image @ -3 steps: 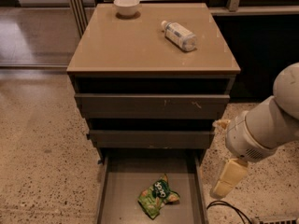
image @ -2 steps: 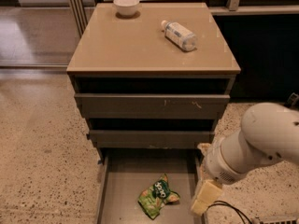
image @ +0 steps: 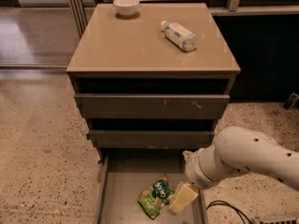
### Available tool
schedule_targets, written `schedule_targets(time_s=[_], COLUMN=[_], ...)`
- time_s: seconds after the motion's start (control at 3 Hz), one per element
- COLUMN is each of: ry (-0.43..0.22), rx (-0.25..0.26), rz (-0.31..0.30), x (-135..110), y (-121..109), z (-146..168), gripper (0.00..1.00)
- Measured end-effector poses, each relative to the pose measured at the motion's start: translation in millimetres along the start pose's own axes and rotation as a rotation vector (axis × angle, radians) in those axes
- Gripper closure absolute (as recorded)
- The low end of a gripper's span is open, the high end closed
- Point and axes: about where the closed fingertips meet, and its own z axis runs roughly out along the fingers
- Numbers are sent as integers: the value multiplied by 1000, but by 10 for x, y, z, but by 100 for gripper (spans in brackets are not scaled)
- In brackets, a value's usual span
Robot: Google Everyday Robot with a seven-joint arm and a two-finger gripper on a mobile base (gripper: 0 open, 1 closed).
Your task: Pick green rice chip bag from bottom drawer and place on counter
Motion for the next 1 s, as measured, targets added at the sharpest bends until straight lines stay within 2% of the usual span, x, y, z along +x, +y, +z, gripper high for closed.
schedule_targets(time_s=[0.33, 0.67, 1.0], ry=[0, 3, -2], rx=[0, 14, 20], rz=[1, 52, 108], x=[2, 128, 206], y=[-2, -109, -379], z=[6, 345, 921], gripper=[0, 0, 0])
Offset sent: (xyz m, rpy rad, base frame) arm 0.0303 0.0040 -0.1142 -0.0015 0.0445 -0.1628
